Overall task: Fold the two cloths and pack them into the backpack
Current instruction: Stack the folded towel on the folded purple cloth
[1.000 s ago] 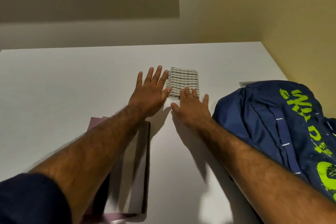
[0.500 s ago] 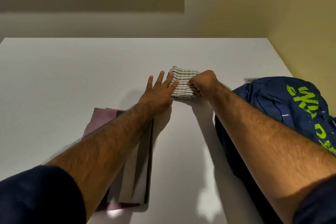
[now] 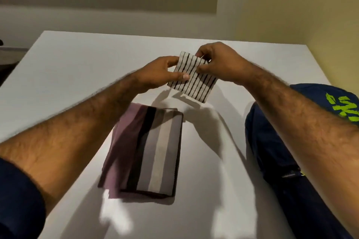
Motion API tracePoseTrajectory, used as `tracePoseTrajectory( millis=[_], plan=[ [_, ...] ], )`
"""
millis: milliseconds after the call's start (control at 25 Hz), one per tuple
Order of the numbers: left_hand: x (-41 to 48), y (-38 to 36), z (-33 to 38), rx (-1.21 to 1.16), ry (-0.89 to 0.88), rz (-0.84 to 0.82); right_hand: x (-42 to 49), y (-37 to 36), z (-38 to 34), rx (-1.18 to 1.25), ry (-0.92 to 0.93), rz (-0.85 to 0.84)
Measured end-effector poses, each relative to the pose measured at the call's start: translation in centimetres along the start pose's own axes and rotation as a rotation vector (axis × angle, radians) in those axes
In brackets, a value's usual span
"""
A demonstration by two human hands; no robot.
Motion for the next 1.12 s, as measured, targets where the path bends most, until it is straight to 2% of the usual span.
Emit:
tracePoseTrajectory(
  millis=[200,320,440,560,640,720,800,880,960,1120],
  plan=[
    [-8.4,1.6,0.7,-0.214,0.018,0.106,-2.4,-0.6,-5.5,0.251,0.006,-0.208],
    [-13.6,1.1,-1.4,-0.251,0.117,0.231,-2.9,-5.4,-5.5,0.383,-0.07,-0.197],
    [-17.4,0.2,-4.6,-0.15,0.254,0.39,-4.0,-11.6,-4.1,0.452,-0.146,-0.126],
    [-19.3,-0.9,-7.0,0.072,0.361,0.48,-5.3,-16.0,-3.0,0.304,-0.151,-0.048],
    [-20.1,-1.4,-7.5,0.383,0.384,0.488,-6.2,-16.6,-3.0,0.137,-0.109,0.114],
    [-20.2,-1.4,-6.8,0.714,0.284,0.497,-7.8,-16.5,-3.7,0.095,-0.056,0.278],
    [-19.5,-2.2,-6.7,0.79,0.114,0.425,-9.6,-17.2,-4.7,0.031,0.047,0.345],
    [-18.8,-3.5,-8.2,0.769,0.075,0.256,-10.9,-19.6,-5.1,-0.189,0.094,0.242],
    [-18.7,-4.8,-10.3,0.754,0.132,0.135,-11.6,-21.9,-4.1,-0.326,0.051,0.105],
    [-18.9,-5.4,-11.2,0.802,0.166,0.143,-12.0,-22.8,-3.0,-0.37,0.038,0.104]
  ],
)
Point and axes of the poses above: each hand's wrist, its own x-axis towards the middle knuckle, its own y-axis out of the back of the hand, z = x × y, the point moved 6 cm from there along x, towards the middle knuckle, and after that the axes turned 7 degrees about -y, right-handed, at the moved point
